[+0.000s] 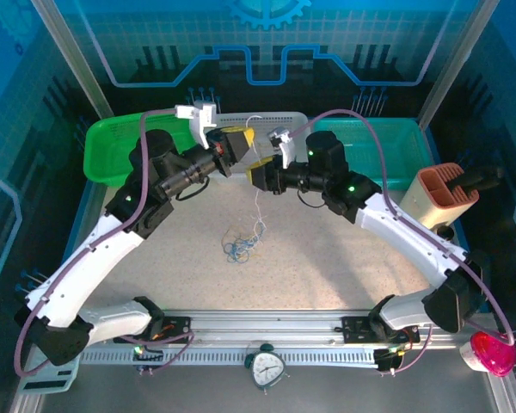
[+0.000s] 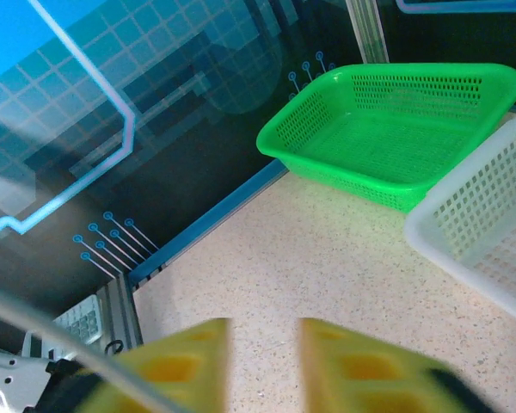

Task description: Untangle the cables

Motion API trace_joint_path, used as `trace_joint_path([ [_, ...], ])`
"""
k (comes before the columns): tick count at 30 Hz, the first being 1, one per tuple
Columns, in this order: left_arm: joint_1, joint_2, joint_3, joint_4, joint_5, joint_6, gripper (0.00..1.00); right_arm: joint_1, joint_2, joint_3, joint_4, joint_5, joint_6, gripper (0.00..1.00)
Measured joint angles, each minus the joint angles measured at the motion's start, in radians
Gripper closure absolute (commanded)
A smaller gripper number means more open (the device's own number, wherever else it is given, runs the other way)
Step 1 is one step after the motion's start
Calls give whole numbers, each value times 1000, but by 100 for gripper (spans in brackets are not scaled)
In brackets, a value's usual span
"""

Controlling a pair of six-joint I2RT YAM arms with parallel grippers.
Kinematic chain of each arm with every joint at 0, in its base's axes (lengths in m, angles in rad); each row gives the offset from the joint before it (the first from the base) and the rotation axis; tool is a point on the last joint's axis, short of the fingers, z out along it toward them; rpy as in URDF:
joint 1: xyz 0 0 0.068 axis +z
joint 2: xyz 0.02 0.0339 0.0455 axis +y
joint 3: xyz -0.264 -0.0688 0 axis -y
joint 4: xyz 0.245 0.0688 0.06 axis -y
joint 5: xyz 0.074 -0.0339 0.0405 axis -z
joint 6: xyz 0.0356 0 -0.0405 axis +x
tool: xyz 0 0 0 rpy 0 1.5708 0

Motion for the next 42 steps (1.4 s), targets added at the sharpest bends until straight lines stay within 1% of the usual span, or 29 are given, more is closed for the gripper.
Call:
trace_joint_path([
  [1,0,3,3,-3,3,-1,83,0,5,1,3,0,9,100],
  [2,0,4,3,-4,3,2,69,-1,5,2,6,1,11,100],
  [6,0,-3,-3,-13,0,17,31,-26,-8,2,18,-1,27,100],
  [8,0,-31,-40,-15,-14,24,20,-60,-23,2,20,-4,39,100],
  [10,0,-78,-98,-17,-39,34,13,-88,-42,2,23,-3,48,100],
  [13,2,-172,-213,-23,-85,42,7,-105,-69,5,22,-5,57,100],
  [17,9,-276,-348,-33,-127,45,4,-105,-85,26,22,-17,67,100],
  [19,10,-299,-403,-36,-130,47,4,-105,-91,35,22,-20,75,100],
  [22,10,-292,-469,-40,-119,61,4,-105,-105,40,23,-23,88,100],
  [28,10,-222,-563,-44,-34,79,13,-105,-125,46,23,-22,117,100],
  [31,10,-185,-590,-34,15,85,15,-100,-126,54,29,-18,129,100],
  [34,10,-147,-601,-12,50,86,17,-88,-125,55,34,-18,140,100],
  [39,9,-100,-601,20,84,89,27,-57,-124,75,38,-19,154,100],
  [42,9,-90,-602,31,102,94,30,-38,-122,92,48,-19,162,100],
])
